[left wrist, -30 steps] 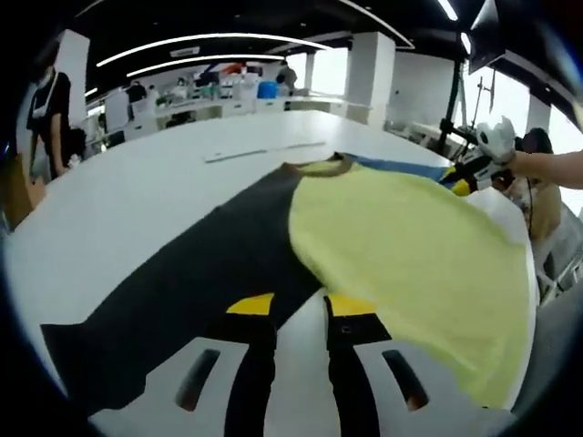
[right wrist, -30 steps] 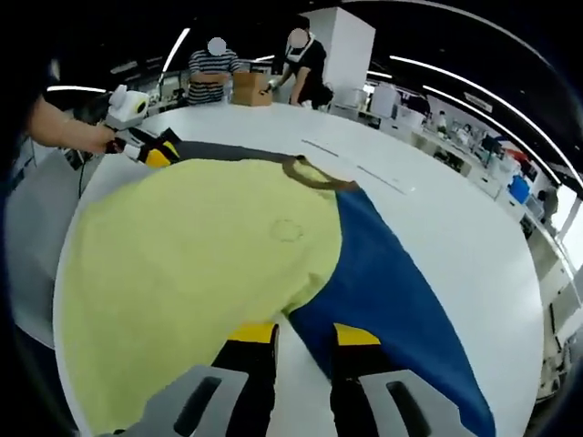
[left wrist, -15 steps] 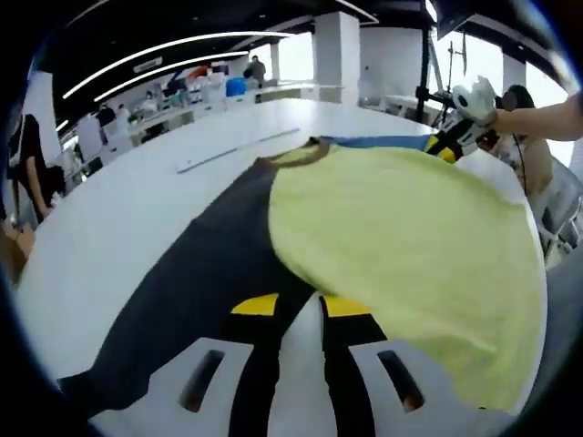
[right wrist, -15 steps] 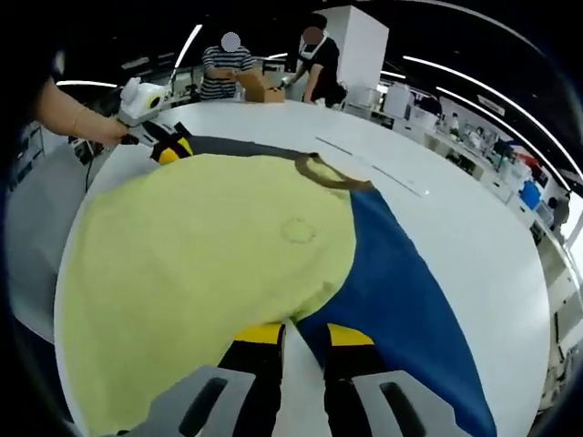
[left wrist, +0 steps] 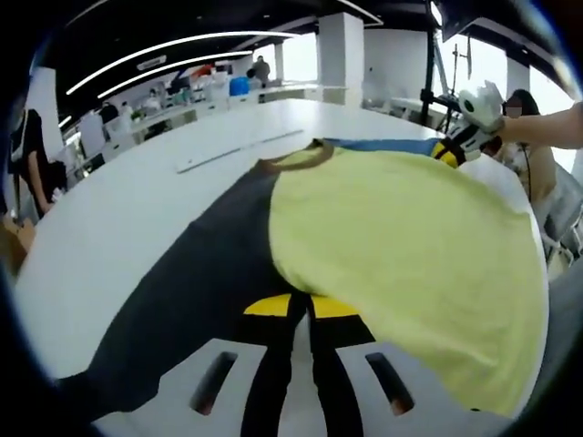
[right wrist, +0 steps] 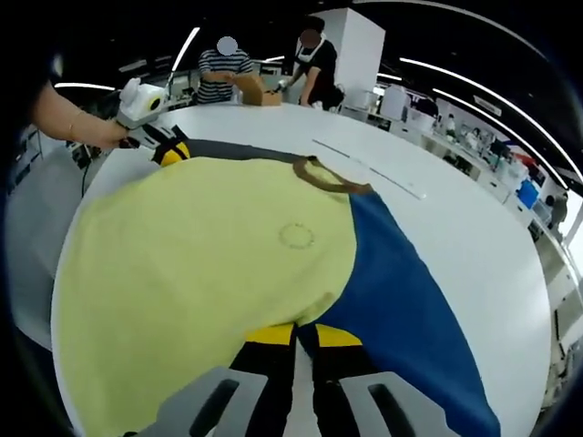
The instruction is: Fold the garment on the visible template until the final outline fits inside the template.
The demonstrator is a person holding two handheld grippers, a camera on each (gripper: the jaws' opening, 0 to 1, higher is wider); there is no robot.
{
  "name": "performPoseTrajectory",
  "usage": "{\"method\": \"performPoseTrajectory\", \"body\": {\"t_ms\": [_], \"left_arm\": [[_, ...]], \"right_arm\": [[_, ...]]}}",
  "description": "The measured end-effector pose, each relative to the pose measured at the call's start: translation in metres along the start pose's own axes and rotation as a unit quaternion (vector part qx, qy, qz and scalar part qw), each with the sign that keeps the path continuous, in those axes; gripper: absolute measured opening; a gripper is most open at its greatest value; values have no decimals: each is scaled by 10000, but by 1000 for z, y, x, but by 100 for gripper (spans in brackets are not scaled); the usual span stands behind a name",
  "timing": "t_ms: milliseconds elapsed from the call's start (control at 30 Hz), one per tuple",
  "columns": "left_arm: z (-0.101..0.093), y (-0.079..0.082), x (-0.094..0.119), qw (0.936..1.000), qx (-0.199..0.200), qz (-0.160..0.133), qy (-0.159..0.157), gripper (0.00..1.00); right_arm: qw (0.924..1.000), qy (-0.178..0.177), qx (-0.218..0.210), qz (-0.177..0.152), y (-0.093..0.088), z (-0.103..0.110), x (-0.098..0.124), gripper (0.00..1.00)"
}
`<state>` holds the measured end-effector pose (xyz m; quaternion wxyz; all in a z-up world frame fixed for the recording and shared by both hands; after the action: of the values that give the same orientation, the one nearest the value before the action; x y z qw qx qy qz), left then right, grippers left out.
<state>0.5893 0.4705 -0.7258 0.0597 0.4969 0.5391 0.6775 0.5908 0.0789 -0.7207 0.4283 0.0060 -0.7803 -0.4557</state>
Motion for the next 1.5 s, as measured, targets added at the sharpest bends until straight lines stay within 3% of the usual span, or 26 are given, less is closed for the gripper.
{"method": "performPoseTrajectory", "body": {"t_ms": [267, 733, 1100, 1200, 1267, 1367, 1500], "left_arm": [[5, 0, 9, 9994, 336, -122, 4, 0], [14, 5, 19, 9989, 393, -196, 143, 0], [15, 4, 17, 9983, 484, -131, 301, 1], [14, 4, 20, 9962, 767, -289, 305, 2], [14, 5, 23, 9955, 817, -361, 329, 4], [15, 6, 28, 9935, 967, -484, 362, 11], [15, 6, 35, 9916, 1060, -577, 455, 24]], "right_arm": [[9999, -135, -45, 4, 1, -5, 6, 0], [9973, -691, -236, 31, 2, -18, 11, 0], [9959, -709, -550, 114, -1, -15, 8, 0], [9945, -675, -806, -18, -1, -14, 10, 0], [9932, -717, -918, -80, -1, -14, 13, 6], [9889, -813, -1237, -162, -2, -16, 17, 22], [9846, -904, -1477, -249, -3, -20, 25, 34]]}}
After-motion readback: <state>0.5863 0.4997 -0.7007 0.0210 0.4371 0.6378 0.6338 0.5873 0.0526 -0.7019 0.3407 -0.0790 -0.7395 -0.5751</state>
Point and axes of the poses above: the point that each gripper's makers call its tool centre point, and the gripper's own axes: x roughly backward along the fingers, z roughly to its left, y roughly out of its top, the point moved 9 cm from there along x, roughly backward along the fingers, and after that the axes turned 9 degrees about -y, right-handed, at the moved point
